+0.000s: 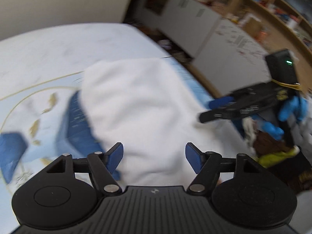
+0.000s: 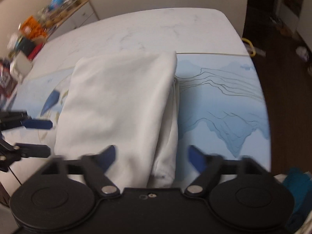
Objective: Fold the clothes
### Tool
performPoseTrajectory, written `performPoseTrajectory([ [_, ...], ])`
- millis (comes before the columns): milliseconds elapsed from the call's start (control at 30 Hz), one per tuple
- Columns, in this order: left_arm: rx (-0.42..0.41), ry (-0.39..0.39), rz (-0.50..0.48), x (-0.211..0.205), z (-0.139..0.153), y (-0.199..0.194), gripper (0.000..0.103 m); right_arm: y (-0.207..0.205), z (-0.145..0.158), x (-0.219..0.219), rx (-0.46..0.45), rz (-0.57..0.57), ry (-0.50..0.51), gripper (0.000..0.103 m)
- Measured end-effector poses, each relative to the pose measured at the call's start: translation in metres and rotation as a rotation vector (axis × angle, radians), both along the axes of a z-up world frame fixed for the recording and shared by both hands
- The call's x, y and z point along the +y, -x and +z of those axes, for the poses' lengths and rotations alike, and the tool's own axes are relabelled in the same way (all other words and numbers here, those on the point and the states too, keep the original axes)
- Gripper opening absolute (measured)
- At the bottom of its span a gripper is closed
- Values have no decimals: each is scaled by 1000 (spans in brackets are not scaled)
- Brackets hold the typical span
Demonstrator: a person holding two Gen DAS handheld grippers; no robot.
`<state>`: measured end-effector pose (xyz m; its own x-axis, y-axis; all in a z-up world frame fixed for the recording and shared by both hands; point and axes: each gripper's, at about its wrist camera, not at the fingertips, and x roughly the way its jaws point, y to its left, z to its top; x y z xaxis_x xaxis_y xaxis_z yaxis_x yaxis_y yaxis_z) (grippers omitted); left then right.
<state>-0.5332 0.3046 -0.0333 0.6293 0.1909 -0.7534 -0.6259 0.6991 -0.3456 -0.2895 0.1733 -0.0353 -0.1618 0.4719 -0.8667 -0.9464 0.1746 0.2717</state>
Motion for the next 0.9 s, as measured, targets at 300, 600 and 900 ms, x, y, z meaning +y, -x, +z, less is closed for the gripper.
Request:
performPoseTrajectory([
  [300,22,137,105,17,-38,8,76,-4,-43,12,124,21,70,103],
  [600,-31,248,131,21,-58,-3,76,26,-38,21,112,164,29,103],
  [900,-75,145,233,35,-42,28,75,62,-15,92,102,342,-100,103],
])
